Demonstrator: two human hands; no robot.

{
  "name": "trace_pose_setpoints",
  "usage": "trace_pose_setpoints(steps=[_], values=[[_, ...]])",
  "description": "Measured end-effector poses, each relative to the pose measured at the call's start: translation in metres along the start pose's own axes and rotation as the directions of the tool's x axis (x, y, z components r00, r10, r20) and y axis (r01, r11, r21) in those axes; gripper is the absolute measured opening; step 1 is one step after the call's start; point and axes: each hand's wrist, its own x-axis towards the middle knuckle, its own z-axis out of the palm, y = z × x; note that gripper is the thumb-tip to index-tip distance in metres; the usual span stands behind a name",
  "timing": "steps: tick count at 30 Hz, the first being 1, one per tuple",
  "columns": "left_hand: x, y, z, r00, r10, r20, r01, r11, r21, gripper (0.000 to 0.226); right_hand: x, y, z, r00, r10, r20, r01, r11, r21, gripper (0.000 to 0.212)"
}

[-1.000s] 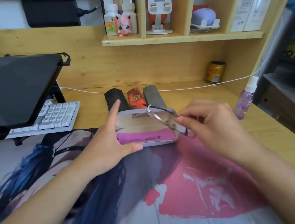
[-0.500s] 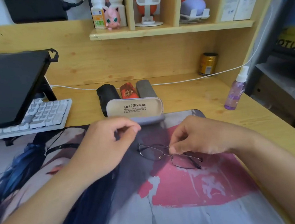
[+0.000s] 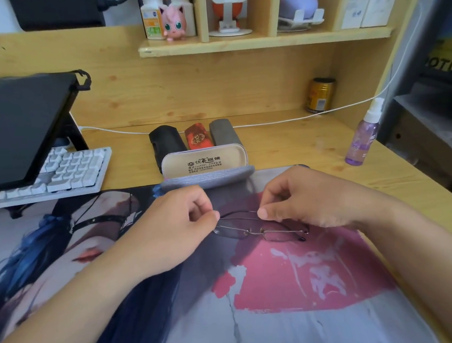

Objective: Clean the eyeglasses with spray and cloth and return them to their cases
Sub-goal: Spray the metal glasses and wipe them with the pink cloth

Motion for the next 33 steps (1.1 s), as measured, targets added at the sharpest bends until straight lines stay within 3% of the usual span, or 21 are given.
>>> trace_pose_setpoints(steps=[5,9,12,14,17,19,21,24,26,28,31,33], values=[[-0.005,0.001,-0.008,0.995,-0.045,0.084,0.036,0.995,0.096,0.019,0.001,0.000,0.003,0.998,-0.055,0.009,0.054,0.998,0.027,0.016],[-0.013,0.001,-0.012,0.984,-0.013,0.180,-0.017,0.987,0.162,0.016,0.000,-0.001,0.004,0.991,-0.131,-0.018,0.131,0.991,0.039,0.014],[-0.013,0.005,-0.015,0.997,0.064,0.043,-0.068,0.991,0.117,0.017,0.000,-0.002,0.004,0.950,-0.256,-0.180,0.241,0.965,-0.099,0.016],[-0.012,0.007,-0.017,0.988,0.096,-0.122,-0.093,0.995,0.033,0.019,-0.001,-0.003,0.002,0.865,-0.378,-0.331,0.329,0.924,-0.196,0.014],[-0.011,0.009,-0.017,0.941,0.136,-0.310,-0.167,0.983,-0.077,0.018,0.000,-0.003,0.000,0.655,-0.491,-0.574,0.389,0.871,-0.301,0.012],[-0.009,0.010,-0.015,0.902,0.143,-0.408,-0.222,0.963,-0.154,0.017,0.000,-0.004,-0.001,0.528,-0.474,-0.704,0.395,0.872,-0.290,0.013],[-0.006,0.009,-0.012,0.876,0.087,-0.475,-0.266,0.907,-0.325,0.017,0.000,-0.005,-0.001,0.485,-0.372,-0.792,0.396,0.900,-0.180,0.016],[-0.003,0.009,-0.008,0.893,-0.043,-0.449,-0.312,0.658,-0.685,0.008,0.002,-0.004,-0.002,0.501,-0.206,-0.841,0.357,0.934,-0.016,0.020],[-0.003,0.010,-0.008,0.914,-0.058,-0.400,-0.309,0.538,-0.784,0.006,0.007,-0.002,-0.001,0.524,-0.111,-0.844,0.346,0.934,0.092,0.023],[-0.006,0.011,-0.008,0.914,0.018,-0.406,-0.339,0.585,-0.736,0.009,0.010,0.001,-0.001,0.547,-0.043,-0.836,0.326,0.931,0.166,0.023],[-0.015,0.013,-0.005,0.873,0.322,-0.367,-0.458,0.801,-0.386,0.010,0.013,0.004,-0.002,0.585,0.005,-0.811,0.336,0.909,0.248,0.021],[-0.020,0.017,0.001,0.848,0.465,-0.254,-0.519,0.825,-0.223,0.012,0.011,0.003,-0.004,0.620,-0.032,-0.784,0.376,0.889,0.260,0.019]])
